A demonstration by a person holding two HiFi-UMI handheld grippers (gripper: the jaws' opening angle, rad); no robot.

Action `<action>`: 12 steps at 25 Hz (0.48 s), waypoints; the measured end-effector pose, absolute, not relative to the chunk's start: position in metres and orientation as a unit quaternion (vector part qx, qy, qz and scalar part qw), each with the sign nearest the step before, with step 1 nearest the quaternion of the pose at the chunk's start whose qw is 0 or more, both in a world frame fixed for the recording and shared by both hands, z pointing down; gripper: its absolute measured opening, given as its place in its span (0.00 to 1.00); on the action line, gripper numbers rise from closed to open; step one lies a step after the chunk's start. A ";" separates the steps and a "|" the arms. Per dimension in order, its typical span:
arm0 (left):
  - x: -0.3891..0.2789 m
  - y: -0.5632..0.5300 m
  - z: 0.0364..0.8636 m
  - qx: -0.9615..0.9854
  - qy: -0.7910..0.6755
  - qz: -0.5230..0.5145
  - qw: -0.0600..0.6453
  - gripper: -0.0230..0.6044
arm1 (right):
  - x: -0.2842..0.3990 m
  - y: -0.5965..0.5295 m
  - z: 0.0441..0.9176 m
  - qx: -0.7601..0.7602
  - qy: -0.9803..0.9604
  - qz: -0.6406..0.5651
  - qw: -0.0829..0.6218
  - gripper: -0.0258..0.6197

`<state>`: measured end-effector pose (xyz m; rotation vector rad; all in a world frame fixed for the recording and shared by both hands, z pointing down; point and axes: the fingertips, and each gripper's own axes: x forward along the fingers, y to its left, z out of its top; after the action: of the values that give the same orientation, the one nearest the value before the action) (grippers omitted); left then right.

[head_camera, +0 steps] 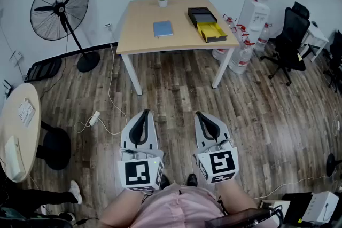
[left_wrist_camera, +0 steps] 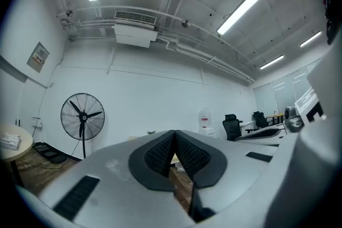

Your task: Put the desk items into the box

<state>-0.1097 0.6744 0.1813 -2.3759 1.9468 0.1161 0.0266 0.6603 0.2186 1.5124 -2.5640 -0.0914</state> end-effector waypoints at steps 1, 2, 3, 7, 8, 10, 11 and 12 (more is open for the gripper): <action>-0.112 0.674 0.182 -0.773 0.633 0.038 0.033 0.05 | 0.024 0.660 0.218 0.506 -0.858 -0.031 0.082 0.04; -0.114 0.674 0.182 -0.773 0.632 0.038 0.033 0.05 | 0.021 0.660 0.218 0.506 -0.858 -0.031 0.082 0.04; -0.117 0.674 0.182 -0.774 0.632 0.039 0.033 0.05 | 0.018 0.660 0.218 0.506 -0.858 -0.032 0.082 0.04; -0.127 0.670 0.183 -0.777 0.627 0.040 0.034 0.05 | 0.005 0.657 0.220 0.508 -0.856 -0.032 0.084 0.04; -0.131 0.669 0.184 -0.778 0.625 0.040 0.034 0.05 | 0.002 0.656 0.220 0.511 -0.855 -0.032 0.084 0.04; -0.138 0.666 0.186 -0.781 0.622 0.039 0.035 0.05 | -0.003 0.653 0.221 0.516 -0.852 -0.028 0.079 0.04; -0.142 0.664 0.187 -0.782 0.621 0.039 0.034 0.05 | -0.006 0.652 0.221 0.519 -0.851 -0.026 0.077 0.04; -0.146 0.662 0.188 -0.783 0.620 0.038 0.034 0.05 | -0.009 0.651 0.221 0.521 -0.850 -0.024 0.075 0.04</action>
<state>-0.1456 0.6621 0.1878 -2.4073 1.9075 0.1178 -0.0093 0.6506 0.2211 1.5620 -2.5507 -0.0714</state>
